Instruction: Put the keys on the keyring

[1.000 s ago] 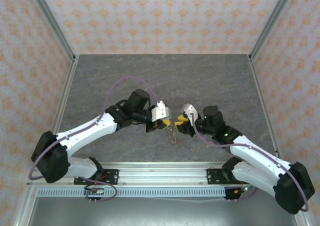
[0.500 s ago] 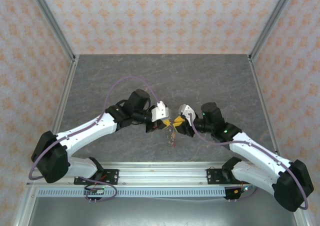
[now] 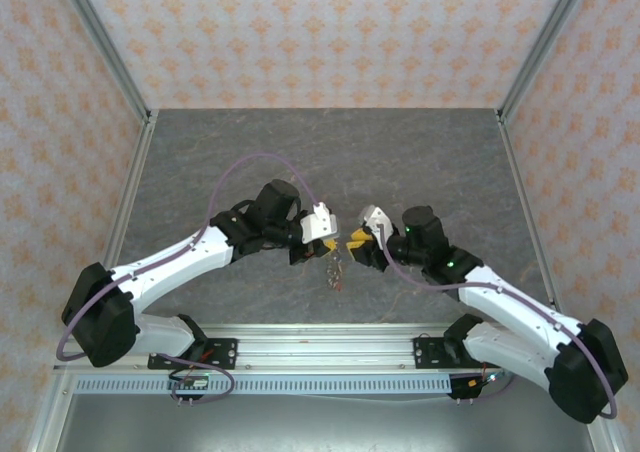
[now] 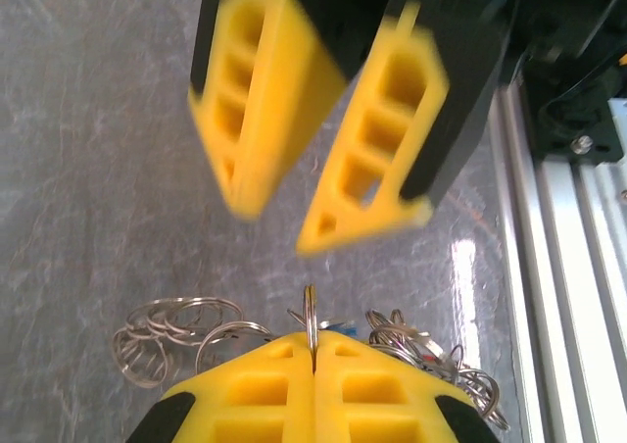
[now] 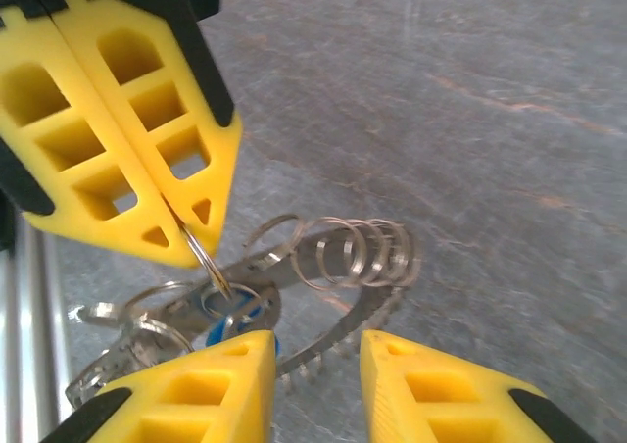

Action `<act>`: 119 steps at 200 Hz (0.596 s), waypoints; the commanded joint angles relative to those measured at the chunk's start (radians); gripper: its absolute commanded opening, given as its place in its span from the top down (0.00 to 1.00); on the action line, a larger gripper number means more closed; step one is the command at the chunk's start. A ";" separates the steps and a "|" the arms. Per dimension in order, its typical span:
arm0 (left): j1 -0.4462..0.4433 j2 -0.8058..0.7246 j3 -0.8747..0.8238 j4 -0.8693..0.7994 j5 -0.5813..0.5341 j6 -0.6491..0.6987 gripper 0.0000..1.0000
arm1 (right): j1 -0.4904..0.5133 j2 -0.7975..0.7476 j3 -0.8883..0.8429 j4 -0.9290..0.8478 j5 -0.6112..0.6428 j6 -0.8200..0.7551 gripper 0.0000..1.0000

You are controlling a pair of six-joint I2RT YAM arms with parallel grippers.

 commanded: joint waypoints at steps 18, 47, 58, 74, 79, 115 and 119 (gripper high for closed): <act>0.035 -0.057 0.055 -0.132 -0.108 0.072 1.00 | 0.005 -0.120 -0.028 -0.063 0.171 -0.009 0.70; 0.061 -0.057 0.118 -0.275 -0.184 0.147 1.00 | 0.005 -0.161 -0.050 -0.067 0.214 -0.007 0.69; 0.065 -0.052 0.144 -0.331 -0.214 0.183 1.00 | 0.005 -0.168 -0.057 -0.059 0.218 -0.008 0.69; 0.068 -0.038 0.179 -0.403 -0.243 0.221 1.00 | 0.005 -0.171 -0.067 -0.046 0.220 -0.003 0.69; 0.068 -0.033 0.189 -0.423 -0.250 0.234 1.00 | 0.005 -0.170 -0.070 -0.041 0.220 -0.003 0.69; 0.064 0.027 0.226 -0.465 -0.268 0.265 1.00 | 0.005 -0.172 -0.088 -0.014 0.229 0.016 0.69; 0.061 0.039 0.228 -0.464 -0.270 0.264 1.00 | 0.005 -0.174 -0.089 -0.013 0.231 0.017 0.69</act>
